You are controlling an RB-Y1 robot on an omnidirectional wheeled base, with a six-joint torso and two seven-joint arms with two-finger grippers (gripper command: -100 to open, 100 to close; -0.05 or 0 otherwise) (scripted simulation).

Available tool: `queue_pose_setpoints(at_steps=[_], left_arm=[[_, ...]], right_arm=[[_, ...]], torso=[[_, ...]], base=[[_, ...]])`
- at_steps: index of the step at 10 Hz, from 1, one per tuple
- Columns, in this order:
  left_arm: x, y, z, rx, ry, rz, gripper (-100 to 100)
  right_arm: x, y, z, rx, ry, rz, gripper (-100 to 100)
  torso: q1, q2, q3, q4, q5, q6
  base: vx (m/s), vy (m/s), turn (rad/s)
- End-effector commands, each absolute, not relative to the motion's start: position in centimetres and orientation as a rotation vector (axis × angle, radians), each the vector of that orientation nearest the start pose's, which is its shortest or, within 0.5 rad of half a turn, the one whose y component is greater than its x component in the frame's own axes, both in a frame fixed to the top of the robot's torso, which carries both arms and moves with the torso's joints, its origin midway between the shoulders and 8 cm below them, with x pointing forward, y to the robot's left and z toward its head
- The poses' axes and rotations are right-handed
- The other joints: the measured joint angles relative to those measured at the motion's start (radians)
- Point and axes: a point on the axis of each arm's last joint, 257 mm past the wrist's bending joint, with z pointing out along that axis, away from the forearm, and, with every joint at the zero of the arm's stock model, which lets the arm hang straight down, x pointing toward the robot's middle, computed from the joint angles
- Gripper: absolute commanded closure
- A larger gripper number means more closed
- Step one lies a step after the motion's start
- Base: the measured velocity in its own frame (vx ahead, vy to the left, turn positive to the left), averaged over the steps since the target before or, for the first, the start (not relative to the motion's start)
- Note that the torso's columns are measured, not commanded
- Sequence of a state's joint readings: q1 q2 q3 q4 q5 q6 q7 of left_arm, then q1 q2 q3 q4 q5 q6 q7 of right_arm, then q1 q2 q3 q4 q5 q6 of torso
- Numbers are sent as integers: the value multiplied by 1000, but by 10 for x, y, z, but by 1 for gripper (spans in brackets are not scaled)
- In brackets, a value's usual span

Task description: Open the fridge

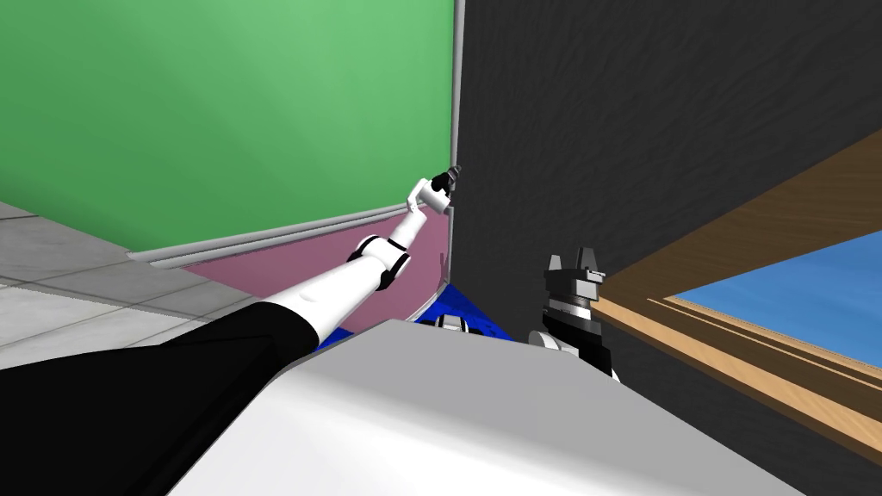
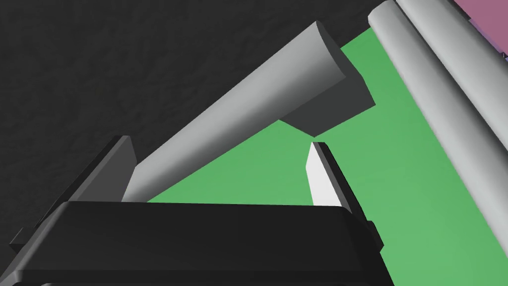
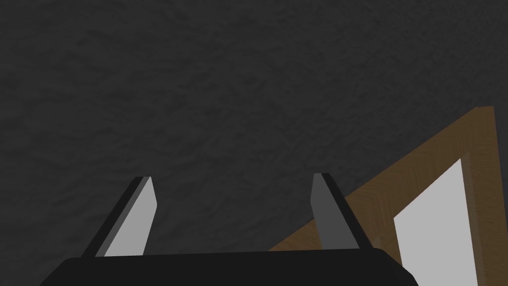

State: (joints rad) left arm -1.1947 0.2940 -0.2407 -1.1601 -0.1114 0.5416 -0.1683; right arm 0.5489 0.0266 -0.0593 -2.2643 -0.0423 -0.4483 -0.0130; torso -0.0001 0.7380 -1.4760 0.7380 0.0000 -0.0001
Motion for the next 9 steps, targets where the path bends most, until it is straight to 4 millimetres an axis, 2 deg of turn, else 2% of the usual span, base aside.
queue_pose_setpoints(at_steps=[1,5,6,7,8,9], left_arm=[[723,74,185,-388,1399,-695,-100],[729,87,202,-387,1409,-588,-100],[729,84,199,-386,1407,-606,-100],[728,129,218,-427,1319,-620,-100],[729,155,219,-473,1295,-630,-100],[728,178,217,-521,1274,-649,-100]], right_arm=[[344,-316,-8,790,628,1235,0],[344,-316,-8,790,628,1235,0],[344,-316,-8,790,628,1235,0],[344,-316,-8,790,628,1235,0],[344,-316,-8,790,628,1235,0],[344,-315,-8,790,628,1235,0]], torso=[[0,0,0,0,0,0],[0,0,0,0,0,0],[0,0,0,0,0,0],[1,0,0,0,0,0],[-4,-5,-3,-1,-1,-1],[0,-12,-9,0,0,-4]], base=[[11,-14,-24],[6,-13,-19],[3,-6,-3],[115,-123,74],[124,-176,27],[65,-118,-2]])
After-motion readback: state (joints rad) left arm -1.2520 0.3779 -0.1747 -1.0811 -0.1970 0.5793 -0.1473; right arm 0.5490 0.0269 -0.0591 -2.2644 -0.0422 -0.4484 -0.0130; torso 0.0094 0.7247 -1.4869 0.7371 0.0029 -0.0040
